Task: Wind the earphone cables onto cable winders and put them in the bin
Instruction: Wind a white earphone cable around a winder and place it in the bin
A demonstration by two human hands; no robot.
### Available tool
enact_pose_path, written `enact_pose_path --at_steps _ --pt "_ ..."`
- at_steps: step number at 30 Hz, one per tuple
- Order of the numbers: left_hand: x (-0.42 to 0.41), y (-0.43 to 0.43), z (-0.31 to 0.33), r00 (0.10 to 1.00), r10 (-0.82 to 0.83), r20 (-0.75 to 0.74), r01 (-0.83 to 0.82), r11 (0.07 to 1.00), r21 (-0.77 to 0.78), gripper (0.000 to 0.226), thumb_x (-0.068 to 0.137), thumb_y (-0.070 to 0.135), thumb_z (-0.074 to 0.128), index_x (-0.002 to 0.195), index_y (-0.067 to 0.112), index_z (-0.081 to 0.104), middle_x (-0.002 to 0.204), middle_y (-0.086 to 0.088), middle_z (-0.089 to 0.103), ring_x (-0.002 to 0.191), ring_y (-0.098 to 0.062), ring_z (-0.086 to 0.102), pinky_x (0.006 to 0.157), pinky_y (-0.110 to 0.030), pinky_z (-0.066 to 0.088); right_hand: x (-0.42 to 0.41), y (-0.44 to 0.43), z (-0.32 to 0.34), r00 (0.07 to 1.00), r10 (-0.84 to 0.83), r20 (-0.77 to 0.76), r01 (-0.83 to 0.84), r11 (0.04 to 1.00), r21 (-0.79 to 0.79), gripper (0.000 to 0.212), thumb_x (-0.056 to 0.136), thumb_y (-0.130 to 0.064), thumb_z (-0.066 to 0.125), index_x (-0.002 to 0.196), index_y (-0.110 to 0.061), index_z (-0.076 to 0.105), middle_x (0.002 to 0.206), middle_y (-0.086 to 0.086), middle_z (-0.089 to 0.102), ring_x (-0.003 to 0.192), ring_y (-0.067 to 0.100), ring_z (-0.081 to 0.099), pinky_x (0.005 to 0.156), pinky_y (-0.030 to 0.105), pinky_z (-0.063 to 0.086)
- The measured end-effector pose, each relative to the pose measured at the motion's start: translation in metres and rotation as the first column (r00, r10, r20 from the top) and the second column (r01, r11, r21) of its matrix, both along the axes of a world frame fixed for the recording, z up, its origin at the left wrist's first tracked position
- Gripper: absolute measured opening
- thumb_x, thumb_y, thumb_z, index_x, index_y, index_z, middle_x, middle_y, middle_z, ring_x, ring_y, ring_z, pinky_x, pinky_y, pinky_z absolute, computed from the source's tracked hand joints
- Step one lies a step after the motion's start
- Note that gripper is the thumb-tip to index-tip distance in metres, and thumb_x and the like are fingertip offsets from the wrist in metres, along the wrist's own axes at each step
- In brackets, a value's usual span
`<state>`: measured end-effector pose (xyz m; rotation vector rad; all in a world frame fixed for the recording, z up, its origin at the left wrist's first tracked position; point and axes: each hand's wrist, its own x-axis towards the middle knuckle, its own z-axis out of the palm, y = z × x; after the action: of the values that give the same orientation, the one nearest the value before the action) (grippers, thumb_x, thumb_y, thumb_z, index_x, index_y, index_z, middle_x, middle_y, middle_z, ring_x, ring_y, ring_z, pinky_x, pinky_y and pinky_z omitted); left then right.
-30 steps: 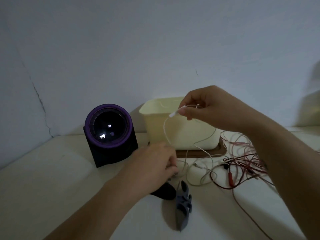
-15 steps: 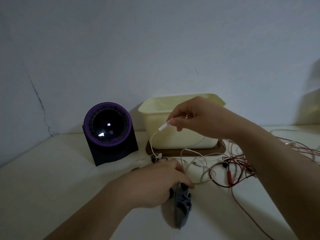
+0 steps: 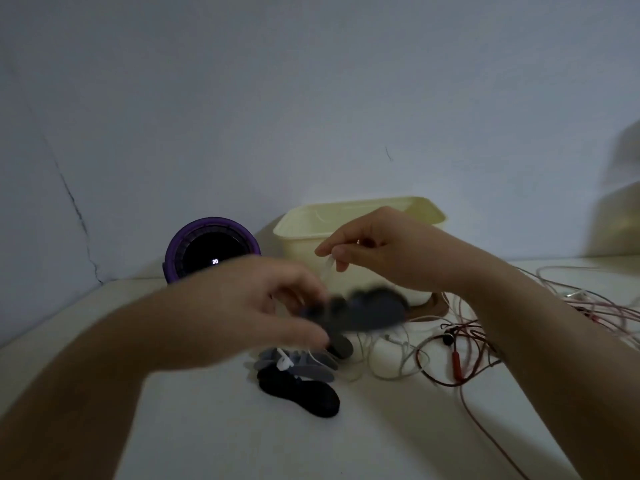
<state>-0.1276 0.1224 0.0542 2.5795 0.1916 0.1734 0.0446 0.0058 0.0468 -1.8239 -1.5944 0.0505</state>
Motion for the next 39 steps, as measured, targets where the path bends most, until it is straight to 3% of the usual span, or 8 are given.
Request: enact_pose_path --at_steps 6,9,12,18,22,27,31,39 --pt "0.009 0.026 -0.012 0.974 0.147 0.172 -0.029 0.835 -0.549 0.032 0.087 0.038 0.059 0.115 0.023 0.060 0.111 0.009 0.072 0.107 -0.009 0.066 0.100 -0.034 0.048 -0.010 0.005 -0.002 0.992 0.101 -0.077 -0.094 0.992 0.084 0.008 0.091 -0.013 0.061 0.091 -0.018 0.067 0.073 -0.010 0.069 0.062 -0.005 0.060 0.061 0.009 0.043" --pt "0.018 0.022 -0.022 0.979 0.131 0.153 0.032 0.651 -0.759 0.034 0.085 0.036 0.059 0.113 0.016 0.060 0.104 -0.006 0.072 0.089 -0.020 0.069 0.079 -0.029 0.057 -0.008 0.010 -0.006 0.978 0.118 -0.170 -0.098 0.988 0.120 0.007 0.090 -0.012 0.062 0.088 -0.018 0.059 0.070 -0.009 0.068 0.066 0.004 0.061 0.065 0.016 0.047" --pt "0.021 0.016 -0.024 0.973 0.150 0.176 0.052 0.599 -0.799 0.033 0.083 0.034 0.049 0.101 0.008 0.055 0.077 -0.001 0.060 0.052 -0.007 0.041 0.046 -0.017 0.039 -0.003 0.013 -0.011 0.931 0.155 -0.331 -0.102 0.980 0.171 0.006 0.089 -0.013 0.063 0.093 -0.017 0.059 0.064 -0.008 0.066 0.067 0.005 0.060 0.066 0.018 0.049" --pt "0.019 0.025 -0.010 0.882 0.273 0.385 0.216 0.492 -0.844 0.022 0.087 0.036 0.041 0.091 0.016 0.046 0.067 0.002 0.048 0.044 -0.003 0.027 0.038 -0.013 0.026 0.011 0.013 -0.032 0.874 0.126 -0.470 -0.153 0.988 -0.019 0.027 0.086 -0.024 0.067 0.112 -0.018 0.065 0.074 -0.008 0.063 0.075 0.006 0.062 0.087 0.028 0.051" --pt "0.006 0.036 0.003 0.772 0.356 0.526 0.313 0.508 -0.803 0.016 0.091 0.035 0.037 0.090 0.020 0.044 0.067 0.004 0.045 0.045 -0.003 0.025 0.041 -0.014 0.022 0.020 0.016 -0.047 0.895 0.050 -0.443 -0.135 0.978 -0.162 0.014 0.088 -0.025 0.065 0.094 -0.014 0.071 0.076 -0.006 0.065 0.070 0.003 0.060 0.072 0.021 0.052" --pt "0.001 0.050 0.007 0.706 0.444 0.551 0.278 0.543 -0.793 0.024 0.099 0.035 0.033 0.083 0.018 0.040 0.066 0.005 0.047 0.043 -0.002 0.025 0.041 -0.014 0.021 0.021 0.014 -0.042 0.893 -0.097 -0.440 0.002 0.977 -0.212 0.032 0.096 -0.034 0.050 0.092 -0.009 0.069 0.076 -0.009 0.067 0.061 0.006 0.059 0.051 0.016 0.045" --pt "0.008 0.057 -0.003 0.714 0.494 0.496 0.143 0.590 -0.794 0.028 0.102 0.030 0.034 0.081 0.013 0.042 0.066 0.003 0.050 0.039 -0.002 0.026 0.036 -0.013 0.024 0.026 0.006 -0.025 0.965 -0.151 -0.215 0.108 0.974 -0.197 0.047 0.093 -0.053 0.041 0.086 -0.017 0.071 0.066 -0.007 0.063 0.060 0.004 0.054 0.062 0.017 0.041" --pt "0.014 0.067 -0.018 0.748 0.557 0.362 -0.150 0.673 -0.725 0.027 0.101 0.031 0.040 0.083 0.013 0.048 0.078 0.000 0.051 0.045 -0.003 0.035 0.041 -0.015 0.031 0.027 -0.002 -0.011 0.983 -0.172 -0.065 0.169 0.985 -0.046 0.030 0.096 -0.036 0.047 0.074 -0.021 0.059 0.056 -0.007 0.045 0.050 0.006 0.038 0.053 0.021 0.035"
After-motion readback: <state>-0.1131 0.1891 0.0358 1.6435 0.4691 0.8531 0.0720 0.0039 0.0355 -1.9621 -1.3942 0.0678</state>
